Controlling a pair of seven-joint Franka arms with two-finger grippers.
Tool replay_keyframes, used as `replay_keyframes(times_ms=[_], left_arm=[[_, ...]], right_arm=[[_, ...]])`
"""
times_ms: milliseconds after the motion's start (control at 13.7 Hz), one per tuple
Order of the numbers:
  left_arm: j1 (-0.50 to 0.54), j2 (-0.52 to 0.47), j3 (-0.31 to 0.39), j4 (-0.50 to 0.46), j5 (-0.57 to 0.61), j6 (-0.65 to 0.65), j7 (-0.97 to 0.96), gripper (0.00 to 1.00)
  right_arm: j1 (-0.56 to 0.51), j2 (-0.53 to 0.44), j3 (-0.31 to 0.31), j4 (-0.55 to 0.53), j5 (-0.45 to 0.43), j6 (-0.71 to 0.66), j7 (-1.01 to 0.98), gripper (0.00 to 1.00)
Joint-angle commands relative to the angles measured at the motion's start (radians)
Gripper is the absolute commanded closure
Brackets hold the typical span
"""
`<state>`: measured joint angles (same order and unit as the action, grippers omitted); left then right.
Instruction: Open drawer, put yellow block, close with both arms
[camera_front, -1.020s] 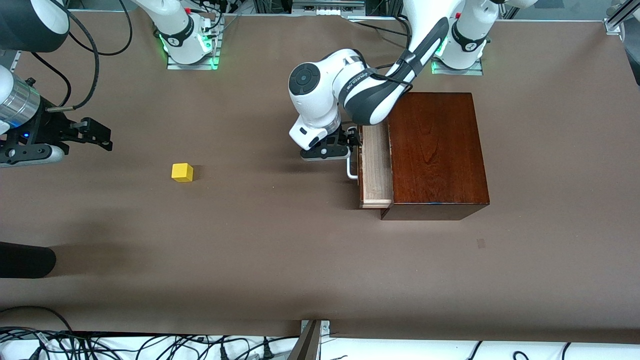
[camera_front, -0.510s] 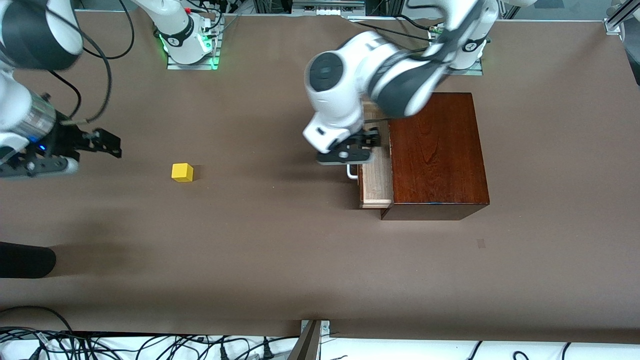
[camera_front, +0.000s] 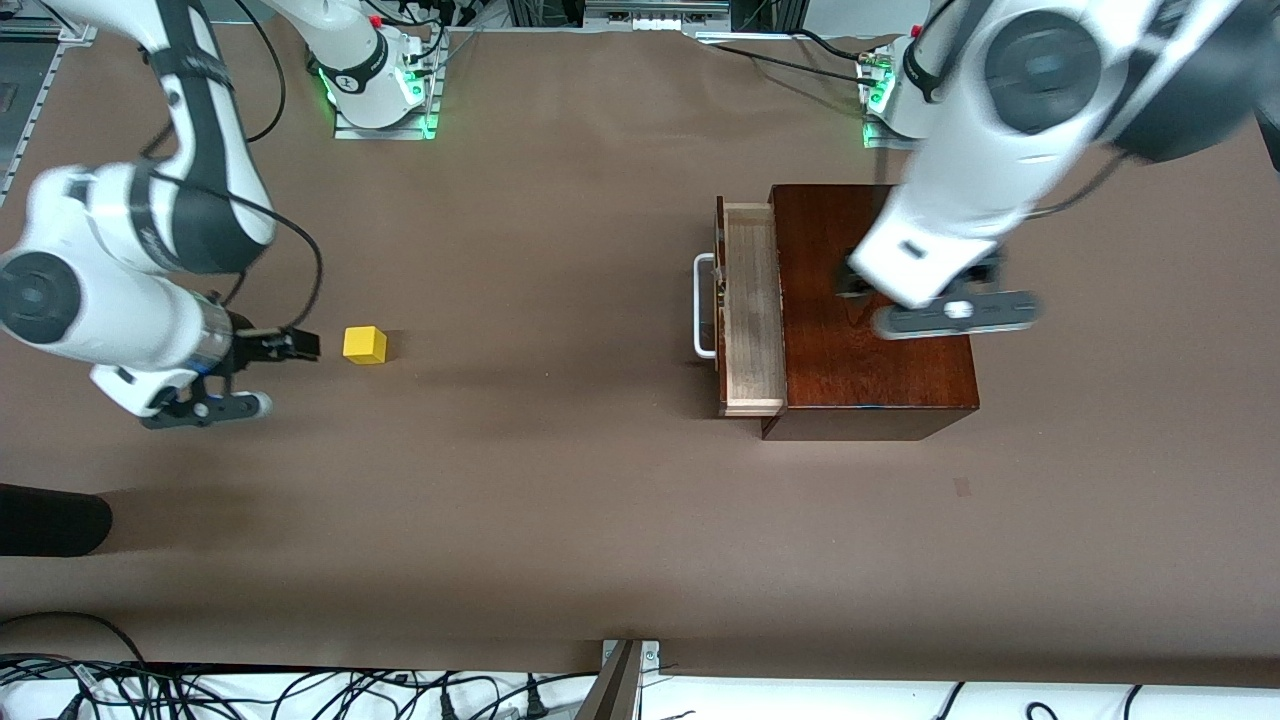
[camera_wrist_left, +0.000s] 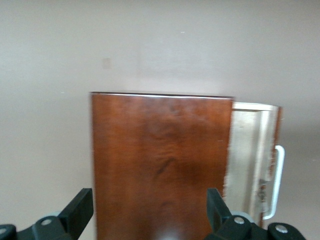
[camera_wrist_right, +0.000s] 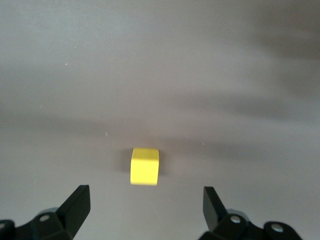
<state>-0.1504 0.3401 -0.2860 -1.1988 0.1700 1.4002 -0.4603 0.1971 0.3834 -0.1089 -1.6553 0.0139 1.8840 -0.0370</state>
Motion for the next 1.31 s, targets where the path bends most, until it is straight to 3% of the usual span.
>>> replay_keyframes(times_ms=[0, 146, 291, 364, 510, 583, 802, 947, 1020, 1093, 1239], left_arm=[[0.153, -0.071, 0.007, -0.036, -0.094, -0.027, 0.208, 0.00], [0.169, -0.146, 0.132, -0.134, -0.142, -0.018, 0.348, 0.00], [0.094, -0.208, 0.291, -0.207, -0.168, 0.015, 0.446, 0.00], [0.080, -0.254, 0.332, -0.273, -0.167, 0.076, 0.465, 0.00], [0.089, -0.375, 0.335, -0.471, -0.164, 0.248, 0.453, 0.00], [0.089, -0.400, 0.324, -0.517, -0.155, 0.246, 0.447, 0.00], [0.094, -0.400, 0.311, -0.507, -0.155, 0.217, 0.434, 0.00], [0.086, -0.394, 0.301, -0.493, -0.153, 0.215, 0.431, 0.00], [0.087, -0.394, 0.297, -0.492, -0.153, 0.215, 0.430, 0.00], [0.091, -0.394, 0.298, -0.492, -0.153, 0.215, 0.430, 0.00], [0.092, -0.394, 0.298, -0.493, -0.155, 0.214, 0.430, 0.00]], right_arm=[[0.001, -0.038, 0.001, -0.174, 0.043, 0.150, 0.035, 0.00], [0.001, -0.038, 0.003, -0.268, 0.049, 0.252, 0.063, 0.00], [0.001, -0.040, 0.005, -0.369, 0.066, 0.375, 0.083, 0.00], [0.001, -0.040, 0.015, -0.407, 0.090, 0.410, 0.083, 0.00], [0.001, -0.038, 0.017, -0.460, 0.109, 0.443, 0.083, 0.00], [0.001, -0.038, 0.018, -0.480, 0.119, 0.460, 0.083, 0.00], [0.001, -0.025, 0.018, -0.517, 0.121, 0.516, 0.083, 0.00], [0.001, -0.023, 0.018, -0.549, 0.121, 0.568, 0.083, 0.06], [0.001, -0.012, 0.020, -0.555, 0.121, 0.585, 0.083, 0.11], [0.001, -0.005, 0.020, -0.554, 0.121, 0.587, 0.083, 0.24], [0.001, 0.000, 0.020, -0.548, 0.121, 0.586, 0.081, 0.70]])
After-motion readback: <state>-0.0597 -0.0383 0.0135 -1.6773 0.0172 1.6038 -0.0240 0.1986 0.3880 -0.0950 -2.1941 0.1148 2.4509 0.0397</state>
